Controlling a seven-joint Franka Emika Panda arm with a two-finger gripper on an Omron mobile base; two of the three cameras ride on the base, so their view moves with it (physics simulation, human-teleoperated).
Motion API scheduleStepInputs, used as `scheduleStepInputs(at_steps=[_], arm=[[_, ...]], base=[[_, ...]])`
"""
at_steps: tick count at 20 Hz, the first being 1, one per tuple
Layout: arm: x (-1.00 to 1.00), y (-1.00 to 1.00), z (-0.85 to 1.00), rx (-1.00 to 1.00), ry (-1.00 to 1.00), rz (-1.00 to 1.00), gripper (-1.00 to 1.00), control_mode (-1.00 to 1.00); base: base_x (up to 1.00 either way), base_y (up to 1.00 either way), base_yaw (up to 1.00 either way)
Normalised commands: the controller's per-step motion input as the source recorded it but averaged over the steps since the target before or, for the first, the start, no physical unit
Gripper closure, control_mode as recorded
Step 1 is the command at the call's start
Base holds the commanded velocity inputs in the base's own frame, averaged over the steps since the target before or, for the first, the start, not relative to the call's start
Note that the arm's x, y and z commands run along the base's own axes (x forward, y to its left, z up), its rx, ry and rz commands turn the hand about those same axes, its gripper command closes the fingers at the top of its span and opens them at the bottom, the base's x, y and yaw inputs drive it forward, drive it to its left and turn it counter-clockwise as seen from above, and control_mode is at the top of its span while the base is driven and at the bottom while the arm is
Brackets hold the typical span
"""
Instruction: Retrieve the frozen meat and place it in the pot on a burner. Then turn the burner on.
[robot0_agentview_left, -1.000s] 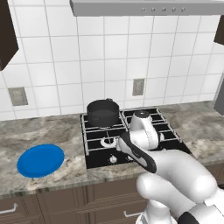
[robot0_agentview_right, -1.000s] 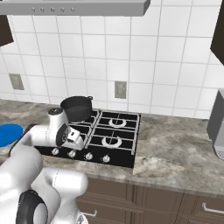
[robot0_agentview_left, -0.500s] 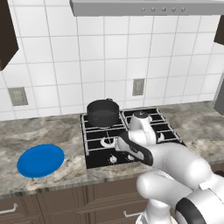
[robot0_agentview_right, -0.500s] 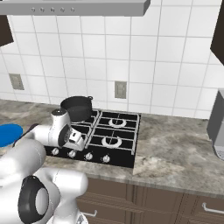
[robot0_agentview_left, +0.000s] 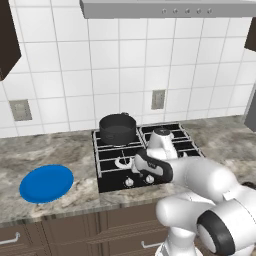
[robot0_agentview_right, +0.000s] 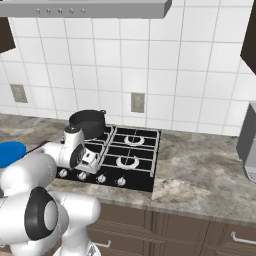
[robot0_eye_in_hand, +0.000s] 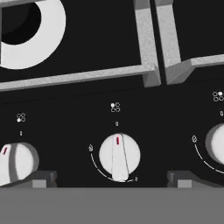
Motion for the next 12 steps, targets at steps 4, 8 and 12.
scheduleStepInputs(at_steps=[4, 8, 12], arm=[[0.00, 0.00, -0.20, 0.00, 0.00, 0.00, -1.00, -1.00], [0.00, -0.01, -0.19, 0.00, 0.00, 0.00, -1.00, -1.00], [0.00, -0.06, -0.18, 0.00, 0.00, 0.00, -1.00, -1.00]], base=[[0.00, 0.00, 0.00], [0.00, 0.00, 0.00], [0.00, 0.00, 0.00]])
